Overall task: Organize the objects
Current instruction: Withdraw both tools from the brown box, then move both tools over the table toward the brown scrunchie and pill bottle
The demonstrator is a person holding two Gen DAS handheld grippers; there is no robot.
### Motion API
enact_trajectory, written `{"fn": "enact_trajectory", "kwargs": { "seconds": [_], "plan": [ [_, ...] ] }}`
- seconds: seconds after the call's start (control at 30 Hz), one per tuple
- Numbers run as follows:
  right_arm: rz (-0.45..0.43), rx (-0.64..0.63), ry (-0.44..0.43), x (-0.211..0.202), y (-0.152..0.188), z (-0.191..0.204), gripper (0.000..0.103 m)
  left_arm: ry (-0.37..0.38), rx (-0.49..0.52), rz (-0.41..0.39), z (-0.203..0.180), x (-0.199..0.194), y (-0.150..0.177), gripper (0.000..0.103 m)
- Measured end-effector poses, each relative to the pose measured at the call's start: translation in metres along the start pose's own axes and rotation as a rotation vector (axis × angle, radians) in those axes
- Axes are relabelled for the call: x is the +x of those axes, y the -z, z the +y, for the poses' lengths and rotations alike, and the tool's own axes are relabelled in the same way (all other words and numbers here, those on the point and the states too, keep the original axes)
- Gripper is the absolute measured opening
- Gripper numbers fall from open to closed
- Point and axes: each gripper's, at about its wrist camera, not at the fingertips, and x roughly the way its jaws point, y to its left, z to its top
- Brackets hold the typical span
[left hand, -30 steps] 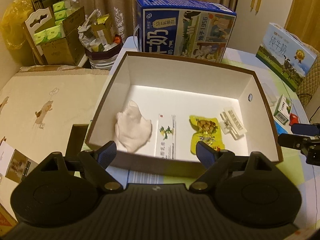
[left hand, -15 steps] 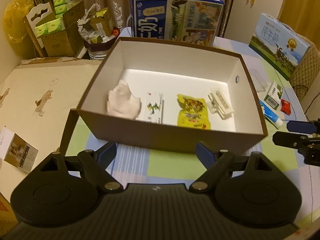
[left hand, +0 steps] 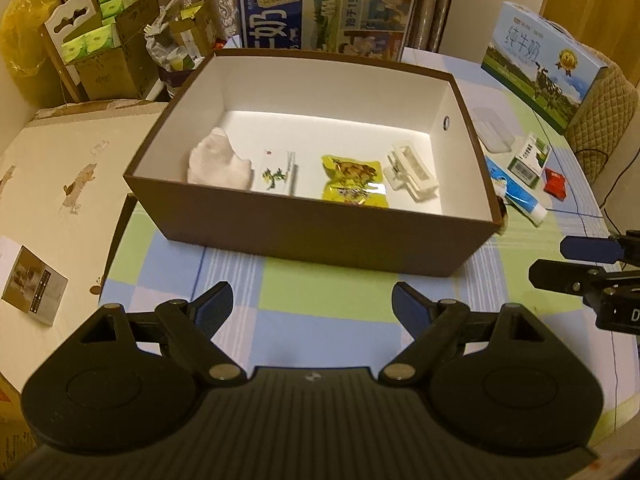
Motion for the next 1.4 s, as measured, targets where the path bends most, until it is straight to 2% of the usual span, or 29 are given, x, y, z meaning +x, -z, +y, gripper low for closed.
{"fn": "enact_trajectory", "kwargs": {
  "seconds": [0.37, 0.53, 1.1, 1.27, 1.4],
  "plan": [
    [0.018, 0.020, -0.010, -0.009, 0.014, -0.019, 0.056, 0.005, 0.013, 0.030, -0.027, 0.003, 0.011, 0.084],
    [0.029, 0.052, 0.011, -0.015, 0.023, -0.037, 0.056, 0.029, 0.041, 0.042, -0.048, 0.008, 0.013, 0.084],
    [0.046, 0.231, 0.164, -0.047, 0.056, -0.142, 0.056, 0.183, 0.185, 0.058, -0.156, 0.043, 0.008, 0.084],
    [0.052, 0.271, 0.217, -0.053, 0.061, -0.175, 0.056, 0.199, 0.213, 0.047, -0.191, 0.060, 0.002, 0.084],
    [0.055, 0.285, 0.249, -0.054, 0.062, -0.198, 0.056, 0.177, 0.220, 0.033, -0.214, 0.074, -0.004, 0.082]
  ]
}}
